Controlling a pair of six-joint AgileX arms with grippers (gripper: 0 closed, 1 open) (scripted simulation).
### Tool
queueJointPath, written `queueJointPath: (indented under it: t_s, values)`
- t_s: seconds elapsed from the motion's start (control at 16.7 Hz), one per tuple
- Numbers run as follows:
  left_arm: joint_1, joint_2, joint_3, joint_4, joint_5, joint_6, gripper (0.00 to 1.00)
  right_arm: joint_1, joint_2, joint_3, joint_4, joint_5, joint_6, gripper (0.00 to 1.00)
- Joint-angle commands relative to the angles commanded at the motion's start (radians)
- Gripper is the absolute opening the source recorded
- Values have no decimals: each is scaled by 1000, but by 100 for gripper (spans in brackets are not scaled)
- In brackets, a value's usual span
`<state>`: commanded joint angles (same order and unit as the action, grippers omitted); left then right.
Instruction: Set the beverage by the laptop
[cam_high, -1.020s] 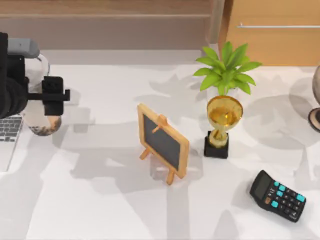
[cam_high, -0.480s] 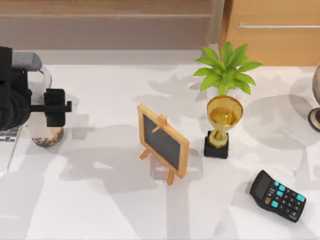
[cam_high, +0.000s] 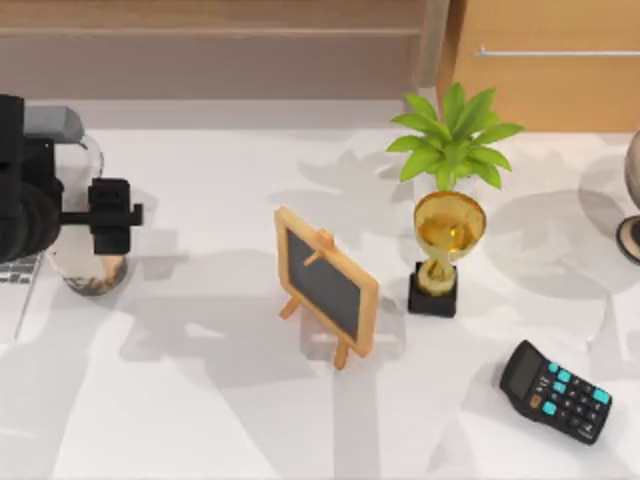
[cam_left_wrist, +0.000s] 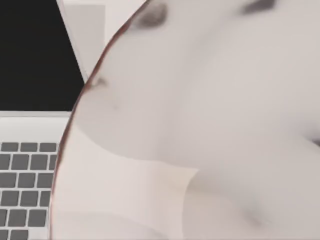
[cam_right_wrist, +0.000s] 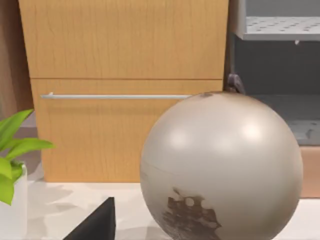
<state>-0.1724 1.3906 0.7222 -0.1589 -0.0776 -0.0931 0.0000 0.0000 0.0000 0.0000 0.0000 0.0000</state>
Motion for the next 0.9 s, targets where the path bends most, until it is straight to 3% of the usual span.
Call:
queueJointPath:
  t_s: [0.54, 0.9]
  values:
    - [0, 0, 0, 0, 0, 0, 98, 0, 0, 0, 0, 0, 0, 100]
    - [0, 0, 0, 0, 0, 0, 100, 0, 0, 0, 0, 0, 0, 100]
